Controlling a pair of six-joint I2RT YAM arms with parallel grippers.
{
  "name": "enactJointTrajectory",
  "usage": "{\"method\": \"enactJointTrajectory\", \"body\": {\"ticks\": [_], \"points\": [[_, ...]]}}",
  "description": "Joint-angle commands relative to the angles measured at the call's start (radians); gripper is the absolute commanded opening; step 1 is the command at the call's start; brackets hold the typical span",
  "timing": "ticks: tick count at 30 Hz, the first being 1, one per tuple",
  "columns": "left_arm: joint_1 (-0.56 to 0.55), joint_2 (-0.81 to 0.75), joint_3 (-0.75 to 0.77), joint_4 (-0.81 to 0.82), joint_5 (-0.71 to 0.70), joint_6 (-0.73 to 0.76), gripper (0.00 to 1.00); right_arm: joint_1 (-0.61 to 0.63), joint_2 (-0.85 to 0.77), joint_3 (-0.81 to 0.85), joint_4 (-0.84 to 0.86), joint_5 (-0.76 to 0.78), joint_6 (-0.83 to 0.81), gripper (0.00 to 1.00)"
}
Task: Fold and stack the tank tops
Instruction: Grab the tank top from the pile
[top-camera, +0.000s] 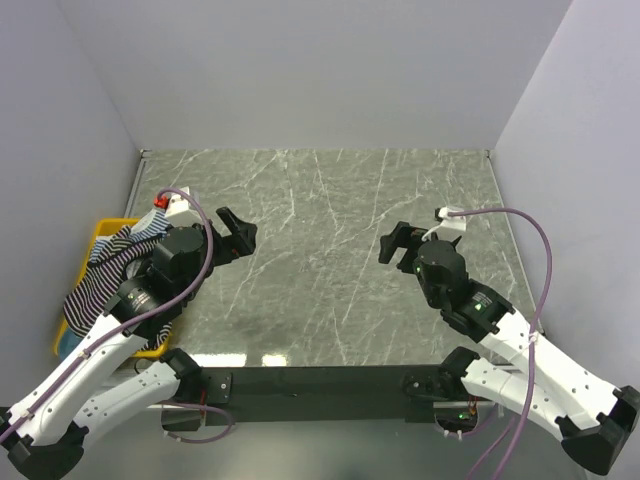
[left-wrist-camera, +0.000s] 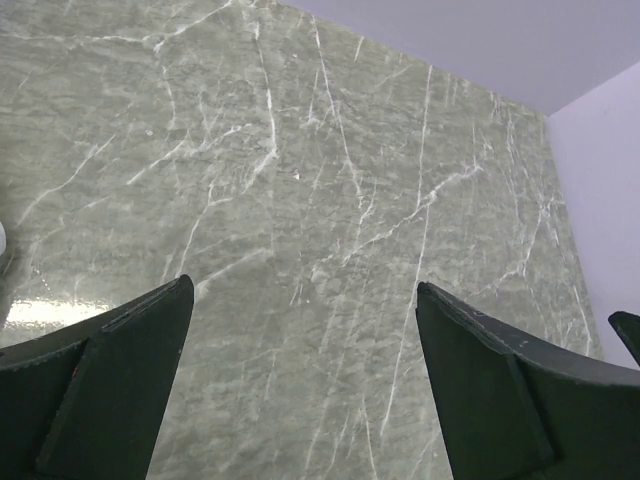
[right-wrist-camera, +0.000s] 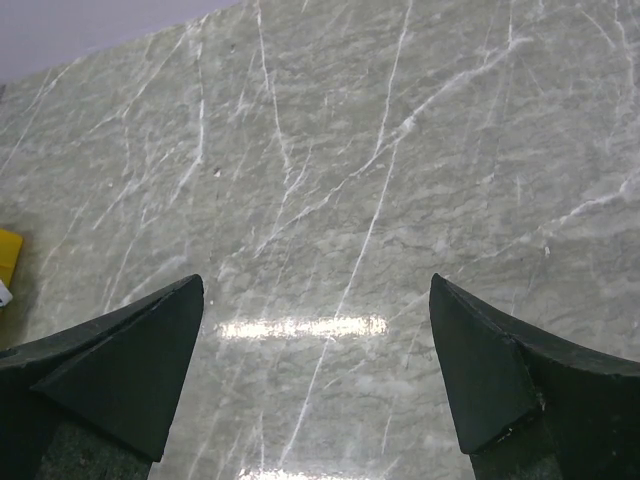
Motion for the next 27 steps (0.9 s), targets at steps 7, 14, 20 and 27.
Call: {"method": "enactJointTrajectory", "body": {"ticks": [7, 14, 20, 27], "points": [[-0.001, 0.032, 0.053, -0.064, -0.138, -0.101, 0.99, 0.004, 0.026, 0.06, -0.028, 0.017, -0.021, 1.0], [0.025, 0.15, 0.17, -0.345, -0.438, -0.317, 0.99, 0.003, 0.086, 0.08, -0.031, -0.03, -0.012, 1.0], [0.365, 0.23, 0.21, -0.4, -0.376, -0.33, 0.92, 0.004, 0.103, 0.063, 0.023, -0.092, 0.004, 1.0], [0.802, 0.407, 0.162, -0.289, -0.221, -0.285, 0.84, 0.003, 0.121, 0.061, 0.06, -0.128, 0.013, 1.0]]}}
